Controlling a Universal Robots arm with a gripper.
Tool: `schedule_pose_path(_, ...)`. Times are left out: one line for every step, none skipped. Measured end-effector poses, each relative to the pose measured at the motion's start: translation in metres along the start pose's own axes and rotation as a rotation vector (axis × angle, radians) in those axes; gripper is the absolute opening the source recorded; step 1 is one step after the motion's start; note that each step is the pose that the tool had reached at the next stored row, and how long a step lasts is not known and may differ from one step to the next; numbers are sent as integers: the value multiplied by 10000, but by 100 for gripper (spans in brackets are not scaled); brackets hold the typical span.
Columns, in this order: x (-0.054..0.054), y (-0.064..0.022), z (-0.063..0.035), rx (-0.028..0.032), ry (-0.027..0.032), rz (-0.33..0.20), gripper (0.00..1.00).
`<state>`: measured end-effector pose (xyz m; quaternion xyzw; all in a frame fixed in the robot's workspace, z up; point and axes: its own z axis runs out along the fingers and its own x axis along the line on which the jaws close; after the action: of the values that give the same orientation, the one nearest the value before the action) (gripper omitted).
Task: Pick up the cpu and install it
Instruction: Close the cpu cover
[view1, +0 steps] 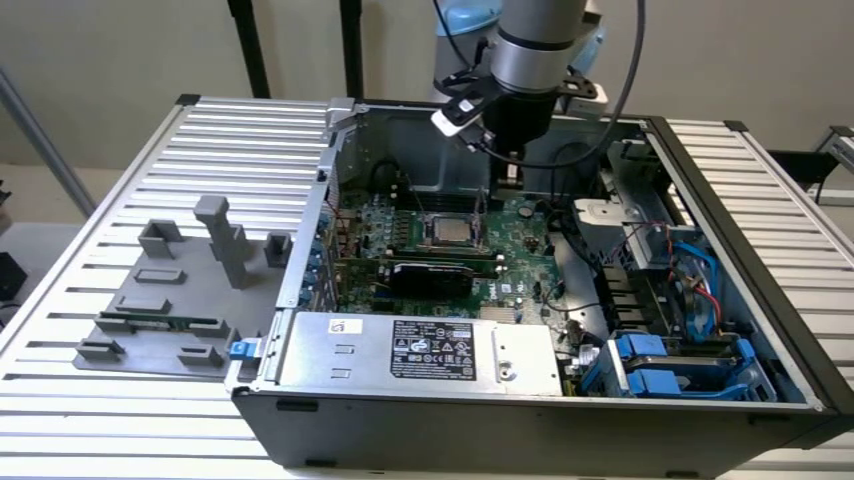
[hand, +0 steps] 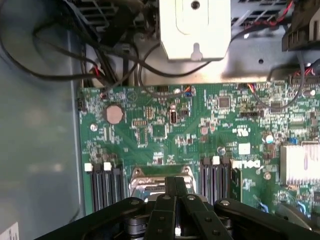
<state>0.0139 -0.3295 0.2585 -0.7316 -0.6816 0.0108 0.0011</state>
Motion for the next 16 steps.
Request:
schedule_pose_path(-1, -20, 0, 110, -7, -2, 11)
schedule_pose_path(-3, -39, 1, 207, -13, -4, 11)
schedule_pose_path(-4, -60, 2, 314, -20, -7, 11)
schedule_pose_path(-6, -79, 3, 400, -25, -10, 11)
schedule_pose_path(-7, -98, 4, 477, -30, -14, 11)
schedule_pose_path(-8, -118, 6, 546, -34, -18, 11)
schedule_pose_path(-10, -138, 8, 612, -38, -22, 11)
schedule_pose_path(-11, -158, 10, 675, -43, -27, 11)
schedule_pose_path(-13, -178, 12, 741, -47, -33, 11)
schedule_pose_path(-14, -198, 14, 801, -51, -39, 11)
schedule_pose_path(-15, -219, 17, 862, -56, -45, 11)
schedule_pose_path(-17, -239, 19, 919, -59, -49, 11)
schedule_pose_path(-18, -260, 22, 973, -63, -56, 11)
schedule_pose_path(-20, -281, 25, 1024, -68, -61, 11)
schedule_pose_path(-21, -303, 28, 1072, -72, -68, 11)
schedule_pose_path(-23, -325, 32, 1119, -75, -72, 11)
